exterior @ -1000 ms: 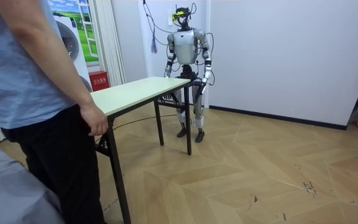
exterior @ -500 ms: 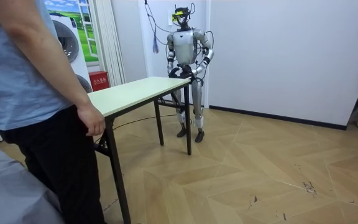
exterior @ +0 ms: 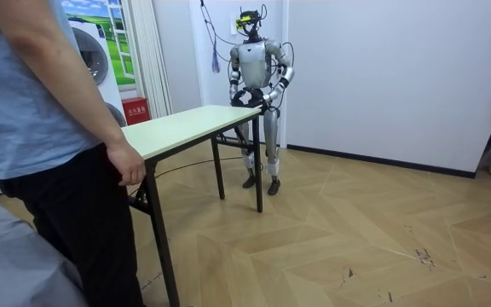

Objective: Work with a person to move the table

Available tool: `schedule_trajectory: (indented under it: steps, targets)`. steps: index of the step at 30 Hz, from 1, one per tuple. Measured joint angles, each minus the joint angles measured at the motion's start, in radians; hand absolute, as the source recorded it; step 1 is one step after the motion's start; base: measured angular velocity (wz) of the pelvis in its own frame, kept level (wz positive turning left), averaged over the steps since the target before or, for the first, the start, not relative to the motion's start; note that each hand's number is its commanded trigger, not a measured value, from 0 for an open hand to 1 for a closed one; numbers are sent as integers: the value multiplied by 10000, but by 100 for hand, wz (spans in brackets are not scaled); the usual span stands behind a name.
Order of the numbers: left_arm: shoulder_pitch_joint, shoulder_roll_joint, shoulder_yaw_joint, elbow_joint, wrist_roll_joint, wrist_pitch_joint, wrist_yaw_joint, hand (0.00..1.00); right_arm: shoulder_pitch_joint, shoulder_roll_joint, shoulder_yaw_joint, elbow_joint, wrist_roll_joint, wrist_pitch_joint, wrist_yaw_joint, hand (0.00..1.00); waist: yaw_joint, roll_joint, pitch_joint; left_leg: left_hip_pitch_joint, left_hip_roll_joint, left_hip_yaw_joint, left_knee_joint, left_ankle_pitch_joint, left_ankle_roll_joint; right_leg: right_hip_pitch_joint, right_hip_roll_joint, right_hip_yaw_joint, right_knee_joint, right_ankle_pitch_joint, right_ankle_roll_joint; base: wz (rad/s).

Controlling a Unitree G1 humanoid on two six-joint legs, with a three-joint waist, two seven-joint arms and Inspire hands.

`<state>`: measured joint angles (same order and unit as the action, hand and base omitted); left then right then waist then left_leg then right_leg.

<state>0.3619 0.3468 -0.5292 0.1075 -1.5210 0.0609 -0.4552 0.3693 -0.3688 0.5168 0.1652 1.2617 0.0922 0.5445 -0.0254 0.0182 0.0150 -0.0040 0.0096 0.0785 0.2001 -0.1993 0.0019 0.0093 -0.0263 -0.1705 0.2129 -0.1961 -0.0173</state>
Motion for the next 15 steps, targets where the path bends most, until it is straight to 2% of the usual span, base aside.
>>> schedule_trajectory:
  steps: [7,13,15]
  targets:
    - [-246,-26,-31,13,-10,-15,624,0,-220,11,123,0,-4,-95,-517,0,66,-79,35,261,-8,25,-7,1,3,229,-6,28,44,-5,8,-2]
    - [-617,-36,-40,60,-190,138,1281,0,-465,-8,132,0,441,-45,-1026,0,342,-66,45,322,-5,26,20,22,17,274,-8,43,29,-8,7,-1]
    - [-1017,-87,-36,561,-183,155,1446,0,-718,15,131,2,467,-57,-1328,0,386,-41,53,318,-7,22,46,28,25,287,-13,33,37,-6,6,0]
